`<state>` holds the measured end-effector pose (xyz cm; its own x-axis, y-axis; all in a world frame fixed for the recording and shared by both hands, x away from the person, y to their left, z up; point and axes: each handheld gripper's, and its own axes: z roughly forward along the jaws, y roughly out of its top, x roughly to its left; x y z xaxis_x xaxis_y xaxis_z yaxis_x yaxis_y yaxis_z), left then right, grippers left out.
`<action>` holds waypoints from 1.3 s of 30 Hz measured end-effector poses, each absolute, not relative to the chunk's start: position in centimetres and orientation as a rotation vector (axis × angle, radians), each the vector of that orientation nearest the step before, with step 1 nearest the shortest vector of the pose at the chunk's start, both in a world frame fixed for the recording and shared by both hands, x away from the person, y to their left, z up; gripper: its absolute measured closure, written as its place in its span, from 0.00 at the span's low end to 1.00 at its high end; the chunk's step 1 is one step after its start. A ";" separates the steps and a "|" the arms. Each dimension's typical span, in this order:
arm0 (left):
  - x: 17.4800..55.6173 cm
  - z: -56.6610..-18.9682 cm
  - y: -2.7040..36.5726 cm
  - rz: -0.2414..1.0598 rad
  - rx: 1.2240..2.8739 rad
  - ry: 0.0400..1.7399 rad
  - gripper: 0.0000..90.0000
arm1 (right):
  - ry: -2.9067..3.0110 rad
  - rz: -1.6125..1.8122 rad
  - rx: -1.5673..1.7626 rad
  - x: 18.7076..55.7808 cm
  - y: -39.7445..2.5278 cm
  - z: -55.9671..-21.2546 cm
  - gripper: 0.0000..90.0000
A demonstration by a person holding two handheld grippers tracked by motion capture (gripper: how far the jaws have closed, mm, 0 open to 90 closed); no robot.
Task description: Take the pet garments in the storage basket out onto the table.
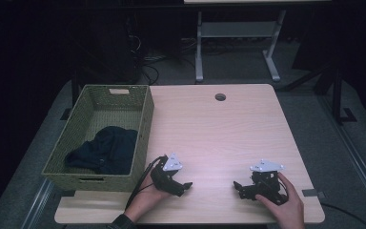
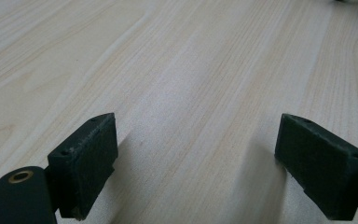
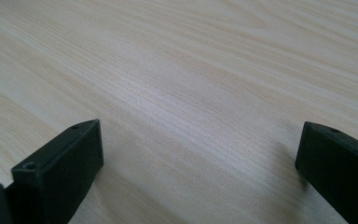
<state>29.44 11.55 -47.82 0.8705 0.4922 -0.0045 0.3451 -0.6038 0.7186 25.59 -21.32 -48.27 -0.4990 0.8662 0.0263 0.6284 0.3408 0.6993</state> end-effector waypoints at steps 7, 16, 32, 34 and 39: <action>29.6 -47.8 11.5 0.247 2.276 0.604 0.14 | 2.259 0.942 1.323 25.6 -21.3 -48.3 0.00; 29.9 -47.5 11.5 0.236 2.290 0.629 0.15 | 2.259 0.942 1.323 25.6 -21.3 -48.3 0.00; 30.1 -46.0 11.7 0.265 2.278 0.634 0.15 | 2.245 0.934 1.344 25.5 -21.2 -48.3 0.00; 30.2 -45.8 11.8 0.267 2.262 0.639 0.15 | 2.244 0.934 1.344 25.5 -21.2 -48.3 0.00; 30.3 -45.6 11.8 0.267 2.257 0.649 0.15 | 2.245 0.934 1.347 25.4 -21.2 -48.3 0.00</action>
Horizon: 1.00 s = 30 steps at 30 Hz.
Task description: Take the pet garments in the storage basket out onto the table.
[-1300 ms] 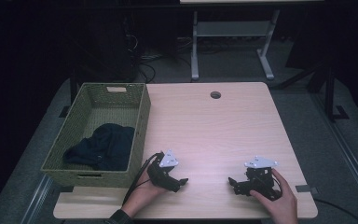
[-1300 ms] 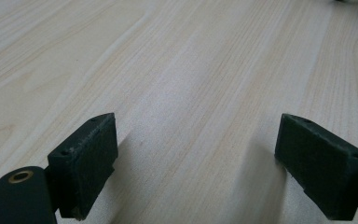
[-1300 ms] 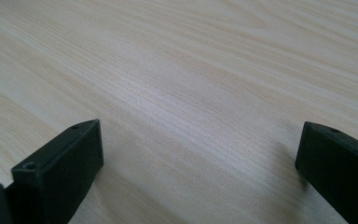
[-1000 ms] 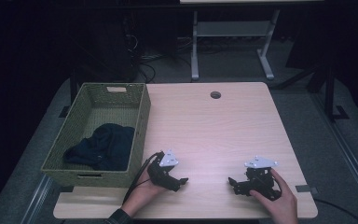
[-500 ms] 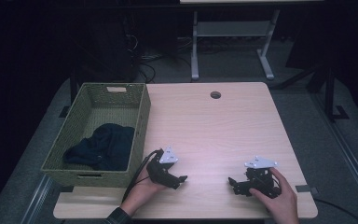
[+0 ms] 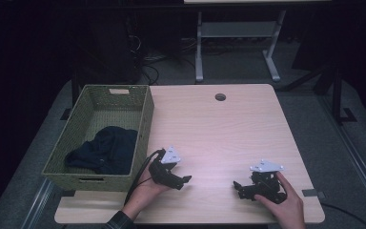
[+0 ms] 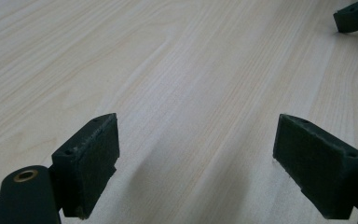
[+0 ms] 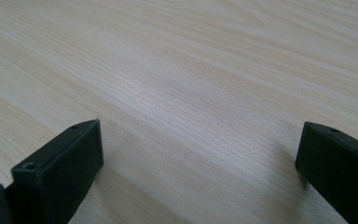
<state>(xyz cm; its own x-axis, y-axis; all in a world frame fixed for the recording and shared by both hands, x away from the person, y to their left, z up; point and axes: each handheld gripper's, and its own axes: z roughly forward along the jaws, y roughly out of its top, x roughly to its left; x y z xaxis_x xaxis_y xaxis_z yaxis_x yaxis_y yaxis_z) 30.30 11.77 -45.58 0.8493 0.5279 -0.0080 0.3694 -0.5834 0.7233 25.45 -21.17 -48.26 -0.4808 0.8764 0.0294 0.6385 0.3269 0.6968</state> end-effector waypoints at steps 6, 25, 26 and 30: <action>30.3 -45.3 11.7 0.269 2.257 0.646 0.15 | 2.245 0.934 1.347 25.4 -21.2 -48.3 0.00; 30.4 -44.3 11.8 0.272 2.250 0.655 0.15 | 2.245 0.935 1.347 25.4 -21.2 -48.3 0.00; 30.4 -44.3 11.8 0.273 2.253 0.654 0.15 | 2.244 0.935 1.347 25.4 -21.2 -48.3 0.00; 30.4 -43.9 11.8 0.283 2.251 0.653 0.15 | 2.245 0.935 1.347 25.4 -21.2 -48.3 0.00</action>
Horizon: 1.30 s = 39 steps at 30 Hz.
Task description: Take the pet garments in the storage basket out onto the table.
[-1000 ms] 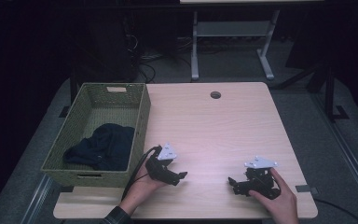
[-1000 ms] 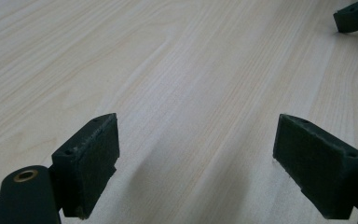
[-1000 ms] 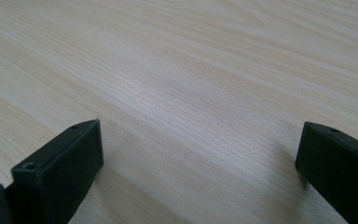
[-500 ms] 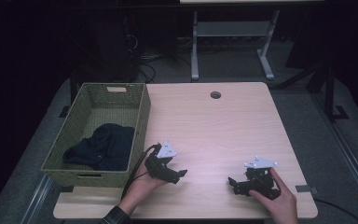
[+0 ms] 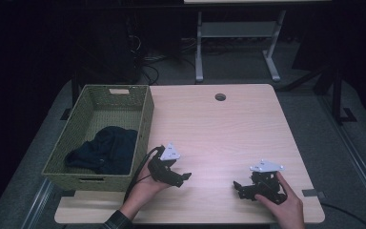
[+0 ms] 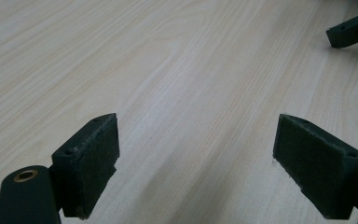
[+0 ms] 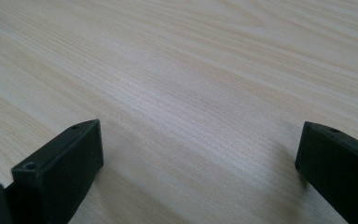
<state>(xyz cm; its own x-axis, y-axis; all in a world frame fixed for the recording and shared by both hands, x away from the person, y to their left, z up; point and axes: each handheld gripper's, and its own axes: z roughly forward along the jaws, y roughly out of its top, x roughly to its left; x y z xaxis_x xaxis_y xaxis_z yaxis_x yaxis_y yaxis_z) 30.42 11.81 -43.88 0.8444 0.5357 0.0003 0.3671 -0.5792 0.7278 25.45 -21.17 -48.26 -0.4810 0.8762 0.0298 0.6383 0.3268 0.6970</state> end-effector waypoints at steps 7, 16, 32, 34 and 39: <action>30.4 -43.3 11.8 0.289 2.234 0.656 0.15 | 2.245 0.935 1.347 25.4 -21.2 -48.3 0.00; 30.5 -42.6 12.0 0.275 2.214 0.659 0.15 | 2.245 0.935 1.347 25.4 -21.2 -48.3 0.00; 30.7 -40.9 12.0 0.280 2.195 0.653 0.16 | 2.245 0.936 1.346 25.4 -21.2 -48.3 0.00; 30.7 -40.7 12.0 0.279 2.191 0.654 0.16 | 2.245 0.935 1.347 25.4 -21.2 -48.3 0.00; 30.7 -40.3 12.0 0.269 2.194 0.642 0.16 | 2.245 0.936 1.347 25.4 -21.2 -48.3 0.00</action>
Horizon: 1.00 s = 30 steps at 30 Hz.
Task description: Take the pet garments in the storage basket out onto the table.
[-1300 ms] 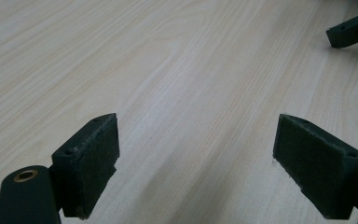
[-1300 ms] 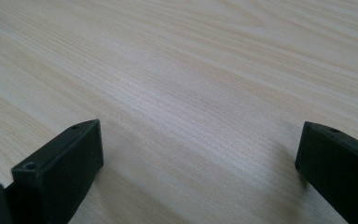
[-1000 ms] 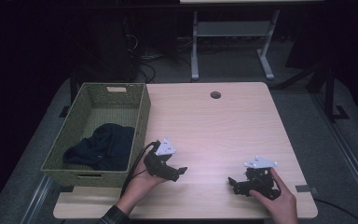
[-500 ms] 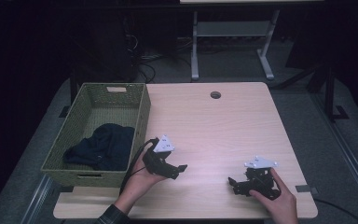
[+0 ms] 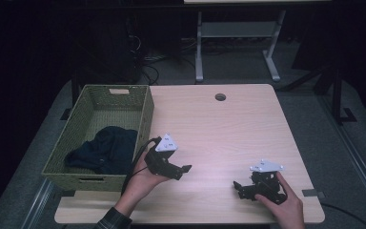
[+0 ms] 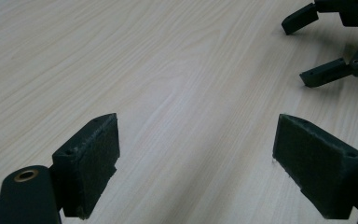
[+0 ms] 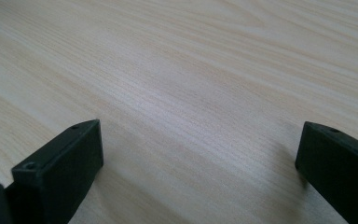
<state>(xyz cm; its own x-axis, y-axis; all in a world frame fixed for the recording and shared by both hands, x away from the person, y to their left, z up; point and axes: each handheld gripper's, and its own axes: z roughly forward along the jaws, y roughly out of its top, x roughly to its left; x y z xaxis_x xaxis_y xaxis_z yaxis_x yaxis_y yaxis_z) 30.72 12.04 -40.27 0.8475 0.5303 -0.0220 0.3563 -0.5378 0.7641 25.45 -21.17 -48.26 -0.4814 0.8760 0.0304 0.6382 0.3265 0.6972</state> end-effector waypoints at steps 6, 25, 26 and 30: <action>30.7 -39.6 12.0 0.251 2.178 0.627 0.16 | 2.245 0.936 1.347 25.4 -21.2 -48.3 0.00; 31.9 -36.5 13.4 0.253 2.151 0.605 0.16 | 2.245 0.935 1.345 25.5 -21.2 -48.3 0.00; 31.9 -36.4 13.7 0.250 2.146 0.607 0.16 | 2.245 0.935 1.345 25.4 -21.2 -48.3 0.00; 32.0 -36.2 14.5 0.230 2.111 0.624 0.16 | 2.245 0.935 1.345 25.5 -21.2 -48.3 0.00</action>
<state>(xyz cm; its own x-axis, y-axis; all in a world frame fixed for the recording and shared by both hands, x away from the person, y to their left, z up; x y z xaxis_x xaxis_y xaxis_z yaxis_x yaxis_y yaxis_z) 32.03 14.48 -36.18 0.8555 0.5134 -0.0673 0.3468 -0.4717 0.8107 25.45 -21.18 -48.26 -0.4819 0.8757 0.0287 0.6373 0.3279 0.6974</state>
